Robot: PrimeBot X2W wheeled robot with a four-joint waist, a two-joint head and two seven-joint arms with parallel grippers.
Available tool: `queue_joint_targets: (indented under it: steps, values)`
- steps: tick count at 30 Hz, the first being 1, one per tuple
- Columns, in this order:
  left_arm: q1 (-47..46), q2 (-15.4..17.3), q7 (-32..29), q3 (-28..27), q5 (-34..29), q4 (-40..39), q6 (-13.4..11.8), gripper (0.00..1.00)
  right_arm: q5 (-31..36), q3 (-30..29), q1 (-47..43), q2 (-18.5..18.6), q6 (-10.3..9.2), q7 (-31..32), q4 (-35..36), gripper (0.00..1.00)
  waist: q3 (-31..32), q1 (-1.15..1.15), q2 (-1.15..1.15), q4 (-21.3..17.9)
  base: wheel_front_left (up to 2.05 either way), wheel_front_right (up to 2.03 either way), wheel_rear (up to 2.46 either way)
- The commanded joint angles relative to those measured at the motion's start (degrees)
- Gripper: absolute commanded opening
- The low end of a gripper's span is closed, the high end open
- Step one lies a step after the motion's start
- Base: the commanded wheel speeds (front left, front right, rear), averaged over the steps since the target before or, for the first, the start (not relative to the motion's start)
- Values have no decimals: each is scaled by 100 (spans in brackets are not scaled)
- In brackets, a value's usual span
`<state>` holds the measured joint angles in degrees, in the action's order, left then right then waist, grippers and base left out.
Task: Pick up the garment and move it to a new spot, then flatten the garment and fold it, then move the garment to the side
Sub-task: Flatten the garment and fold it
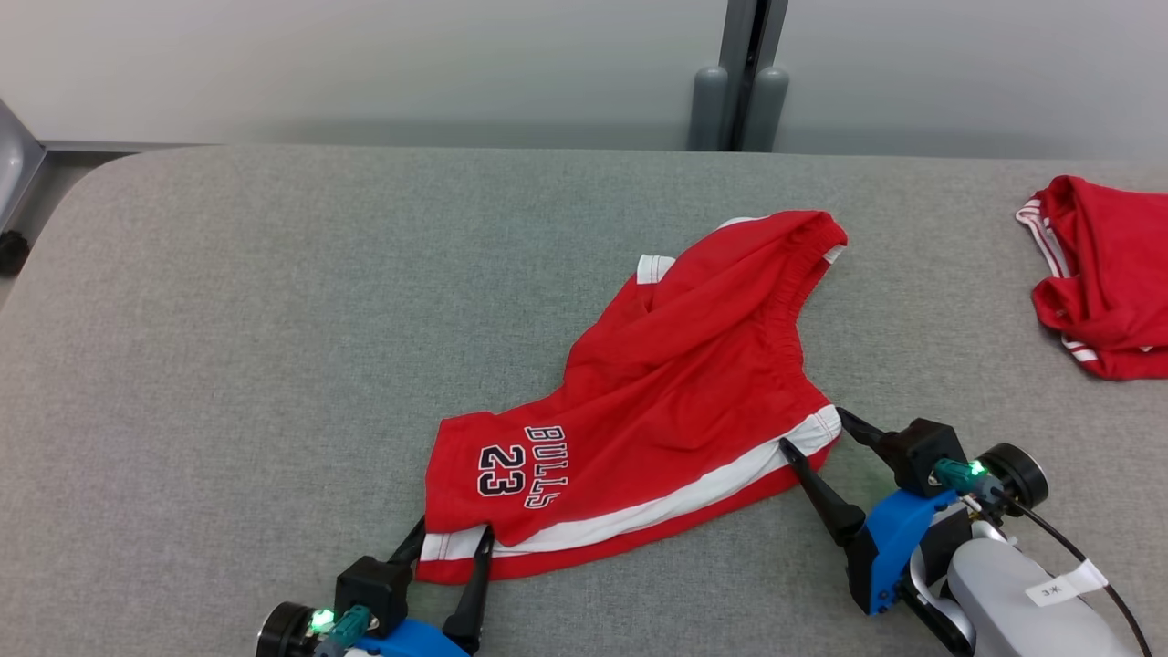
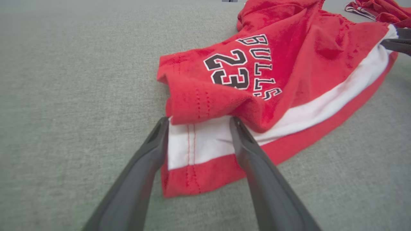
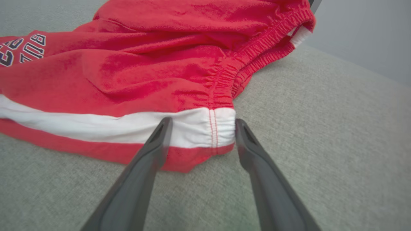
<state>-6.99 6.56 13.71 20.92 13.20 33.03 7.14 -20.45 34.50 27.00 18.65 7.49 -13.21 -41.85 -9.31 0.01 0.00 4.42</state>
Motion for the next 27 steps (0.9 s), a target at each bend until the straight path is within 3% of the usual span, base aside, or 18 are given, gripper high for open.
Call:
queue_joint_targets:
  steps: [1, 8, 9, 10, 11, 12, 17, 27]
  values:
    - [-106, -4, 12, 43, 39, 2, 51, 100, -74, 89, 138, 65, 1, -32, -64, 100, -36, -1, 0, 34, 0, 0, 0]
    - [-222, 15, 48, 373, 182, -20, 49, 100, -570, 784, 490, 128, 1, -106, -297, 100, -133, -1, 0, 122, 0, 0, 0]
    - [-248, 23, 57, 405, 202, -37, 50, 96, -640, 860, 522, 142, 1, -124, -309, 77, -141, -1, 0, 130, 0, 0, 0]
    - [-274, 29, 60, 440, 233, -59, 50, 64, -713, 959, 551, 148, 1, -127, -294, 35, -149, -1, 0, 136, 0, 0, 0]
    - [-293, 37, 60, 461, 247, -65, 50, 20, -793, 1054, 575, 156, 1, -146, -278, 0, -155, -1, 0, 139, 0, 0, 0]
    - [-297, 41, 64, 468, 273, -78, 50, 0, -855, 1136, 593, 176, 1, -153, -260, 0, -158, -1, 0, 140, 0, 0, 0]
    - [-265, 80, 95, 478, 341, -55, 51, 0, -1095, 1272, 557, 234, 1, -197, -135, 0, -121, -1, 0, 105, 0, 0, 0]
    - [152, 181, 149, 117, 527, -970, -152, 0, -927, 349, -539, 425, 1, -200, 1392, 0, 157, -1, 0, -87, 0, 0, 0]
